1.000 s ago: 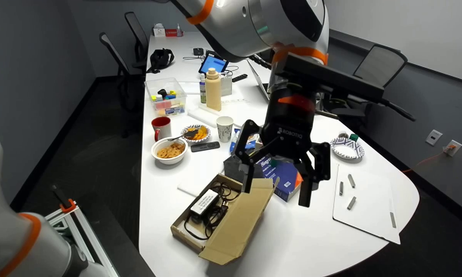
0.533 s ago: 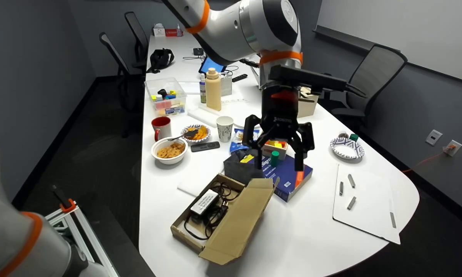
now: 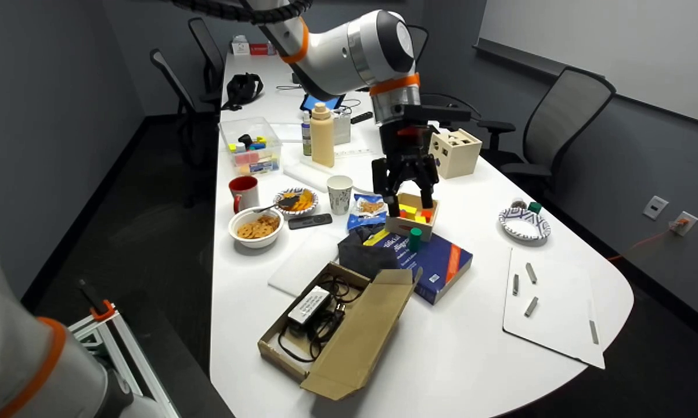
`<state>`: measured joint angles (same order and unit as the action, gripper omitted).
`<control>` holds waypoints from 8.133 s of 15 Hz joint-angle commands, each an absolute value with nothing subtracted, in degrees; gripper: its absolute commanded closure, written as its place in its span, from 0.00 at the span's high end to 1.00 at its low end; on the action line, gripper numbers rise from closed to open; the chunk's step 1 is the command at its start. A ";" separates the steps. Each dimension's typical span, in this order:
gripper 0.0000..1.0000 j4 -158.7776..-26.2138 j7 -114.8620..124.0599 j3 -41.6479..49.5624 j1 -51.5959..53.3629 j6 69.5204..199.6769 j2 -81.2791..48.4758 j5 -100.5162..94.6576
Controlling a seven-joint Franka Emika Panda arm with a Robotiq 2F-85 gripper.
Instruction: Press the remote control
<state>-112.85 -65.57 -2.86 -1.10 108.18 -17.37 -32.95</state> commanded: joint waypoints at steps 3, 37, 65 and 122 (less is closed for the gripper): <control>1.00 -106.89 -77.94 -6.48 0.93 112.66 -23.79 -30.70; 1.00 -109.57 -119.46 -15.68 7.51 147.87 -35.48 -28.42; 0.00 -106.23 -119.26 -6.64 15.40 150.78 -43.32 -24.95; 0.00 -96.65 -121.82 -10.73 16.82 147.68 -49.08 -24.29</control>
<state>-91.26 -124.44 -11.68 15.20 148.21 -54.56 -23.33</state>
